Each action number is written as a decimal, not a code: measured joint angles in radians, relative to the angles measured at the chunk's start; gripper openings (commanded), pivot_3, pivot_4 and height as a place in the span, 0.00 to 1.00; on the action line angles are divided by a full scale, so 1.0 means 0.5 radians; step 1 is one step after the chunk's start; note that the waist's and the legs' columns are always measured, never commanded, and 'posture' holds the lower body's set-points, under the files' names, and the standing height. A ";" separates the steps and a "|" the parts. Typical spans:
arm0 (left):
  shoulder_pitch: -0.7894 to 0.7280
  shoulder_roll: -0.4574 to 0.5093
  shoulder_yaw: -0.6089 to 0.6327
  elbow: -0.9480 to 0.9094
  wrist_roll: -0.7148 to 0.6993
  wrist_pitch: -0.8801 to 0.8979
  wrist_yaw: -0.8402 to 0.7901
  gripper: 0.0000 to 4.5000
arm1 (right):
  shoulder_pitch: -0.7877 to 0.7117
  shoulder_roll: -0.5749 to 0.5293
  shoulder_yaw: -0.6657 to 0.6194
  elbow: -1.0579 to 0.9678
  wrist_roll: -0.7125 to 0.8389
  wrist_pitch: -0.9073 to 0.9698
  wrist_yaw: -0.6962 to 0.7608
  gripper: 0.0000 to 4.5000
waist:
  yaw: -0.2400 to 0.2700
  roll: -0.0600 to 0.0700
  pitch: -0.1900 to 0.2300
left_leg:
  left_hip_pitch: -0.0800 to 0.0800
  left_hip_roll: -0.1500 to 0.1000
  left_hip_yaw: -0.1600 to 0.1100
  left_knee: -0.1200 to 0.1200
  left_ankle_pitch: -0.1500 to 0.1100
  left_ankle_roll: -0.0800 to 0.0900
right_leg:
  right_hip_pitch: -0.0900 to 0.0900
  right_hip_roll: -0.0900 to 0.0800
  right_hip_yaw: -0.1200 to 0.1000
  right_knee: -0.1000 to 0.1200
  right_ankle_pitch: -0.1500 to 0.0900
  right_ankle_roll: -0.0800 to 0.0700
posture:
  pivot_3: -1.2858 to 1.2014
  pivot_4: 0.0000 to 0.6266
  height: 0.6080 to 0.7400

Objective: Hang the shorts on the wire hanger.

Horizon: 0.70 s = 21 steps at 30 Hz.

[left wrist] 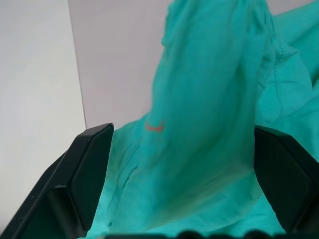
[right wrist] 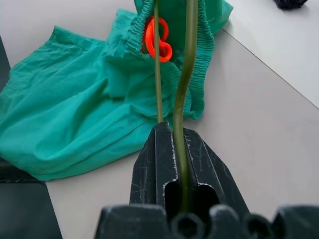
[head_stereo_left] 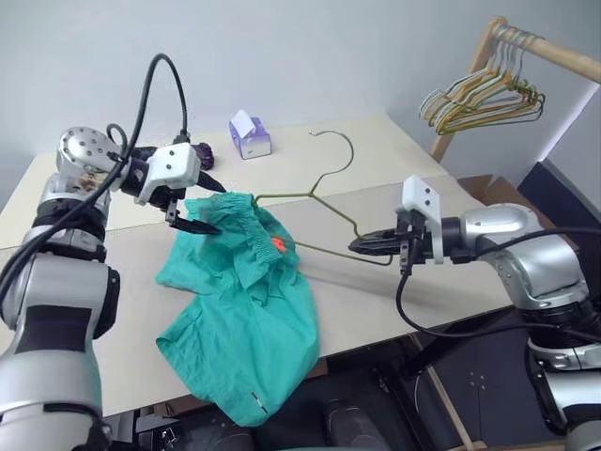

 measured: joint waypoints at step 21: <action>0.077 -0.053 0.120 0.140 0.396 -0.247 0.411 0.14 | 0.002 -0.036 -0.028 -0.007 0.049 0.047 -0.028 0.00 | -0.004 0.000 0.000 | -0.003 0.000 -0.002 0.003 0.000 0.000 | -0.002 0.000 -0.002 0.001 0.000 0.000 | 0.45 0.00 1.00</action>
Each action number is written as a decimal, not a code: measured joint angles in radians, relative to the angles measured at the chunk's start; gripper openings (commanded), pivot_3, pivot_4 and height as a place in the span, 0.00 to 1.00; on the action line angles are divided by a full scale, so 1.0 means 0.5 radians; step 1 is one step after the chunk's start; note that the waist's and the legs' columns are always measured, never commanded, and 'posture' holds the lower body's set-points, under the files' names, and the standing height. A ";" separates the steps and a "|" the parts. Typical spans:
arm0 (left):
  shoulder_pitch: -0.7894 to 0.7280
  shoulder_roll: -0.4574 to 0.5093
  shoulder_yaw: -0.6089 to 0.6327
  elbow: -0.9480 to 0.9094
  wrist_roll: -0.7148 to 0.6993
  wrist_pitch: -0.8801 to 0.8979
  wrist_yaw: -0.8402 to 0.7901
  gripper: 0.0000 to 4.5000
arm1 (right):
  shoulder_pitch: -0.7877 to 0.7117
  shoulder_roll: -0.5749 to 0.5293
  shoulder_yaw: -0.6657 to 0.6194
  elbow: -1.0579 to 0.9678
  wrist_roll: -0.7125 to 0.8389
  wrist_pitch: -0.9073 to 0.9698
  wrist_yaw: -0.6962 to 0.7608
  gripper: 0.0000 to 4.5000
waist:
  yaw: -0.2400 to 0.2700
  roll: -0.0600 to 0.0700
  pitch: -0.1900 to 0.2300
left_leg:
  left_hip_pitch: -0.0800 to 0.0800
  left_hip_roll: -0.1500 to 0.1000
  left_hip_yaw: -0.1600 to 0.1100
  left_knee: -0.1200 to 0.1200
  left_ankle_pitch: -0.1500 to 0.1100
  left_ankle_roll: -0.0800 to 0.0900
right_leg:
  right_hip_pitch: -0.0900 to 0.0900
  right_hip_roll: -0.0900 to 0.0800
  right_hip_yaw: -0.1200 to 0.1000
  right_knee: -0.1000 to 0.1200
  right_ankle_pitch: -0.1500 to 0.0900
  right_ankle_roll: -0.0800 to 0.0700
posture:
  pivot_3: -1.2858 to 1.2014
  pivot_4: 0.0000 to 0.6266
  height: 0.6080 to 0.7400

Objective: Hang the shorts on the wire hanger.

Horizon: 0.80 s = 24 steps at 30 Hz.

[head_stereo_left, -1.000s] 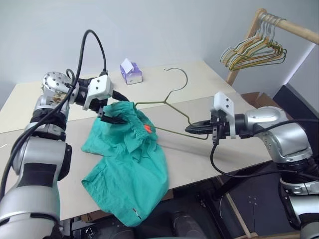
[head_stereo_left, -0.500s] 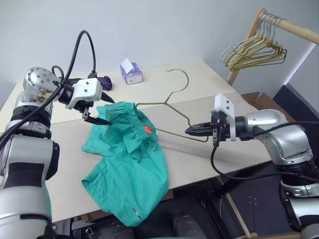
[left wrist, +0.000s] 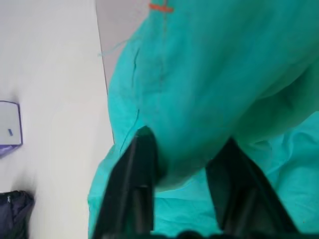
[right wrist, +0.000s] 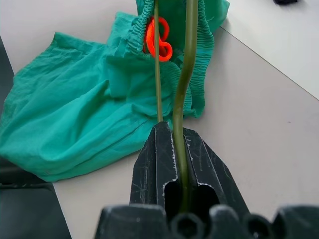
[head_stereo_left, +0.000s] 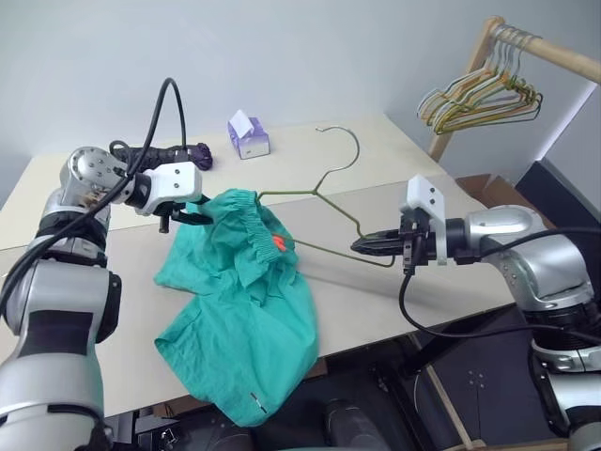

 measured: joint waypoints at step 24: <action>-0.154 -0.083 0.172 -0.031 -0.030 -0.080 -0.356 0.01 | -0.030 0.063 0.208 0.000 -0.158 0.084 -0.103 0.00 | -0.003 0.000 0.000 | 0.000 0.000 0.000 0.000 0.000 0.000 | 0.000 0.000 0.000 0.001 0.000 0.000 | 0.45 0.00 1.00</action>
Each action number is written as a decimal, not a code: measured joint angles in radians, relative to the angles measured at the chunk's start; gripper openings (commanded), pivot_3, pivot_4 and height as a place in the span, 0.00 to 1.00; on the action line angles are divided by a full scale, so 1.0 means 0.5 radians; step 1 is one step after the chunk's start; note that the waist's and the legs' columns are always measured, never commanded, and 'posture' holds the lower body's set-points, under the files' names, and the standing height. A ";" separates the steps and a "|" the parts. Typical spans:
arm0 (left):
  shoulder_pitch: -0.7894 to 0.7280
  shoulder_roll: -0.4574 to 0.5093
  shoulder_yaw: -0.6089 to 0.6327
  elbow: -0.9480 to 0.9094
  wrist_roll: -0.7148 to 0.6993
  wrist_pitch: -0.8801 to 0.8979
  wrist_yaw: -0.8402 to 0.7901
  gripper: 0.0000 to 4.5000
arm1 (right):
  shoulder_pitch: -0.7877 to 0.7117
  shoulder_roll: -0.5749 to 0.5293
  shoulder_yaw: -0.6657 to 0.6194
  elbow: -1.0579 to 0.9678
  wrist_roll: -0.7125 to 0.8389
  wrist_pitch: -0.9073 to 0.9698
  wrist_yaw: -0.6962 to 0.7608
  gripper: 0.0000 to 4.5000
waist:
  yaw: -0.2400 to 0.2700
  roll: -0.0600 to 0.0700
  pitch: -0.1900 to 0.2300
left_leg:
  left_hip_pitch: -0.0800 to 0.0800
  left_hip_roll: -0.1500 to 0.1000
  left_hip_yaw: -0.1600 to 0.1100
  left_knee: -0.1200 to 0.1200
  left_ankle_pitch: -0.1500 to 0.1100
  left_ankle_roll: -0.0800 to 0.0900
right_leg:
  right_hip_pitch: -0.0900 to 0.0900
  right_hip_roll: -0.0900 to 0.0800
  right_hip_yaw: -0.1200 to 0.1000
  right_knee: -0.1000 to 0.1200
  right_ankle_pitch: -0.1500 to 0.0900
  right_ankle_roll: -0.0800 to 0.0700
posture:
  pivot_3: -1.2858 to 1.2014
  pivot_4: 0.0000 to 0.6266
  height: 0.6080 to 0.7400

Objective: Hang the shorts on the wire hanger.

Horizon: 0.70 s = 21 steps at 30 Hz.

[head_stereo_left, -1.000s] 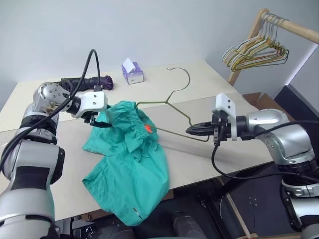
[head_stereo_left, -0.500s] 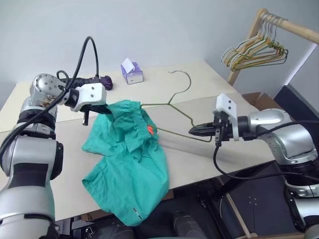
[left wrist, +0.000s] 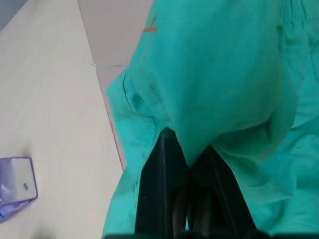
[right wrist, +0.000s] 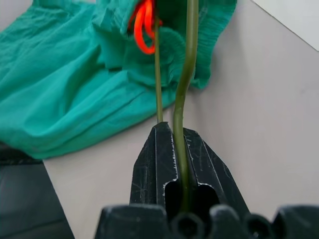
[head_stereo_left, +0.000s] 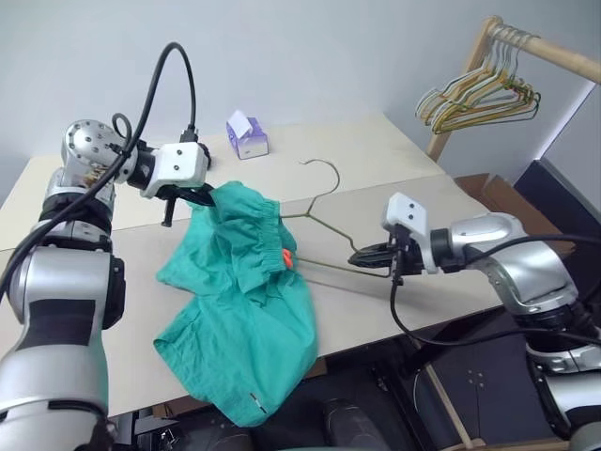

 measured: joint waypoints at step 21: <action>0.073 0.060 -0.042 -0.011 0.124 -0.019 0.101 0.27 | -0.002 -0.021 -0.140 0.000 0.137 0.056 -0.005 0.00 | 0.006 0.000 0.000 | 0.000 0.000 -0.001 0.000 0.000 0.000 | 0.000 0.000 0.000 0.000 0.000 0.000 | 0.46 0.00 1.00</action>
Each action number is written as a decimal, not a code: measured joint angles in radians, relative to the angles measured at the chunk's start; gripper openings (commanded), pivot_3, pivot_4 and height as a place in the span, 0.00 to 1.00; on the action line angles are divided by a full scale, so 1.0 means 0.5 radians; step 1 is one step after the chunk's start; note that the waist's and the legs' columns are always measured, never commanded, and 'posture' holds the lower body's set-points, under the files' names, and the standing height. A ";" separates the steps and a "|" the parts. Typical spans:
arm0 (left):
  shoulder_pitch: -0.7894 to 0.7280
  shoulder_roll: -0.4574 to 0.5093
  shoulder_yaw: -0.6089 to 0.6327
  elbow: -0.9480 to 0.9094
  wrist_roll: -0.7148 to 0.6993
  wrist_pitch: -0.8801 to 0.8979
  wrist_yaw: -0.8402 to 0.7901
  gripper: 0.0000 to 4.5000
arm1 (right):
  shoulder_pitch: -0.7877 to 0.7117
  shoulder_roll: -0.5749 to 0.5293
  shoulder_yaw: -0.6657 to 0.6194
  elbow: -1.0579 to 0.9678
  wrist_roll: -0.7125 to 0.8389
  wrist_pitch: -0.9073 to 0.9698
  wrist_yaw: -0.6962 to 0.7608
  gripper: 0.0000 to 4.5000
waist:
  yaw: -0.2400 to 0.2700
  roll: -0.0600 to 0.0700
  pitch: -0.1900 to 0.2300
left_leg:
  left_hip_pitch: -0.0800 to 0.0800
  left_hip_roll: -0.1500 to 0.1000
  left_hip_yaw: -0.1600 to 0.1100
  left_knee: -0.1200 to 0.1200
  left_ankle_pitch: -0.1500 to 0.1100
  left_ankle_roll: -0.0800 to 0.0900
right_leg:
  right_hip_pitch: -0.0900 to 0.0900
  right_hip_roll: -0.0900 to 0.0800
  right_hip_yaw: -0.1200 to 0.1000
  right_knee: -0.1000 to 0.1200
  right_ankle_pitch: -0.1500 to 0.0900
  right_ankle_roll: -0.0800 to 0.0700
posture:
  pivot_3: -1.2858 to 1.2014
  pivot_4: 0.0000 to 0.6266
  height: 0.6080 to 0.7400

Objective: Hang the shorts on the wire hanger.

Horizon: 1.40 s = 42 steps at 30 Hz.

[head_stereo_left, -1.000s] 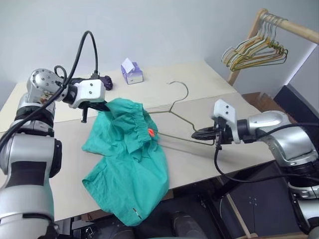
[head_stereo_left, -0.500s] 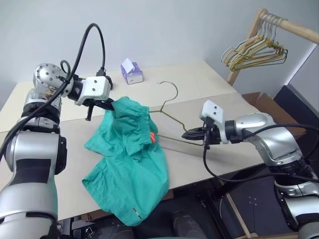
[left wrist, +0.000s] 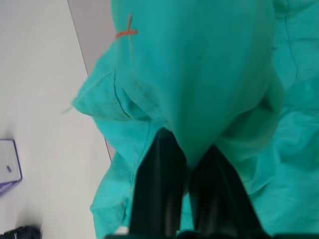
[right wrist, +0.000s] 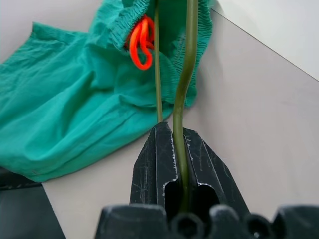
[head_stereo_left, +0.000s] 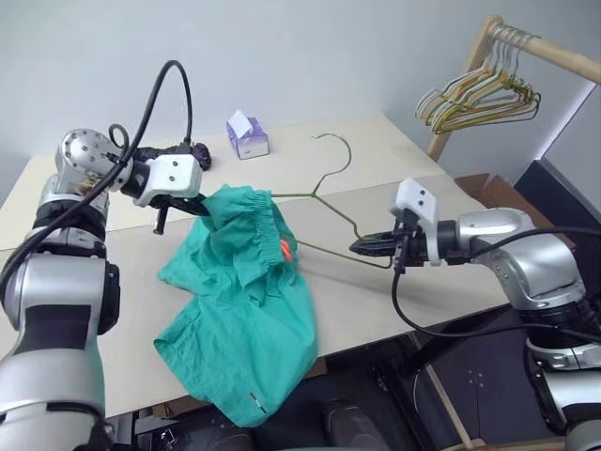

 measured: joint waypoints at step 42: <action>-0.220 -0.270 -0.310 0.052 -0.182 0.142 -0.157 0.81 | 0.021 0.003 -0.034 -0.075 0.024 0.000 0.040 0.00 | -0.046 0.000 0.000 | -0.001 0.000 -0.001 0.001 0.000 0.000 | 0.000 0.000 -0.001 0.000 0.000 0.001 | 0.44 0.00 1.00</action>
